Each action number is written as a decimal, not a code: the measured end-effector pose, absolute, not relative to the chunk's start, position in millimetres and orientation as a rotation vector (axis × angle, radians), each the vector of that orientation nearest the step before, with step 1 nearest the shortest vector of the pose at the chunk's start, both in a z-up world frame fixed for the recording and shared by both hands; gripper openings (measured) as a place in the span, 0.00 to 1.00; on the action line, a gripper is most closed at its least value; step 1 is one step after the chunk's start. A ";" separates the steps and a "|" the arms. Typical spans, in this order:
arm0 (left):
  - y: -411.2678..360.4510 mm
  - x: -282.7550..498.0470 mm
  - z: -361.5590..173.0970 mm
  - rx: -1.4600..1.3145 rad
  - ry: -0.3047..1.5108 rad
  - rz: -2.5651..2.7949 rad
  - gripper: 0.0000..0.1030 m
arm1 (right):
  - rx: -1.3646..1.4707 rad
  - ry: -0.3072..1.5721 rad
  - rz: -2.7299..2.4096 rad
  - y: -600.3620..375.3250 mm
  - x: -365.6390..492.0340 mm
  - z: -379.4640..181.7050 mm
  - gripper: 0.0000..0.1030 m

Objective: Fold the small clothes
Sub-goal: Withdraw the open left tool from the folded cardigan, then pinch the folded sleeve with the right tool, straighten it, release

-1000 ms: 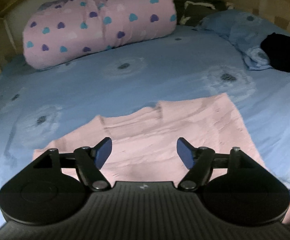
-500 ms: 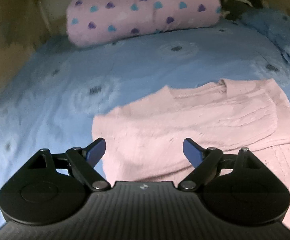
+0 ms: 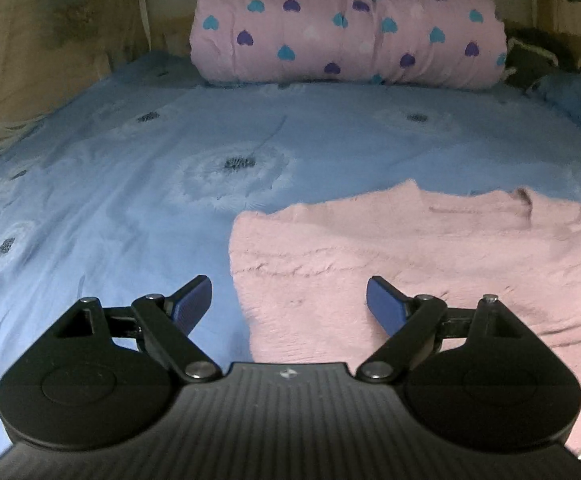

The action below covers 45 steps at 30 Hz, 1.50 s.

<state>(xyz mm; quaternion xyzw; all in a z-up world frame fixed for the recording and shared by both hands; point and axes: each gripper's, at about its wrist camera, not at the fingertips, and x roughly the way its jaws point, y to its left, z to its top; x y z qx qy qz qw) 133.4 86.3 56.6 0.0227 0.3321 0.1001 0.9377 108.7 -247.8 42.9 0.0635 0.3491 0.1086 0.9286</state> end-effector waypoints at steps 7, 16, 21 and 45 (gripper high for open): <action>87.8 143.4 52.4 0.016 0.706 0.164 0.85 | 0.140 0.690 0.214 -225.6 165.2 47.8 0.66; 91.7 144.9 49.1 0.012 0.703 0.178 0.85 | 0.103 0.723 0.255 -196.6 211.1 38.3 0.63; 90.3 144.4 47.9 0.015 0.704 0.176 0.85 | 0.155 0.734 0.258 -199.2 213.1 35.7 0.54; 89.0 154.6 27.9 -0.004 0.747 0.144 0.85 | 0.313 0.727 0.148 -245.5 223.9 21.1 0.16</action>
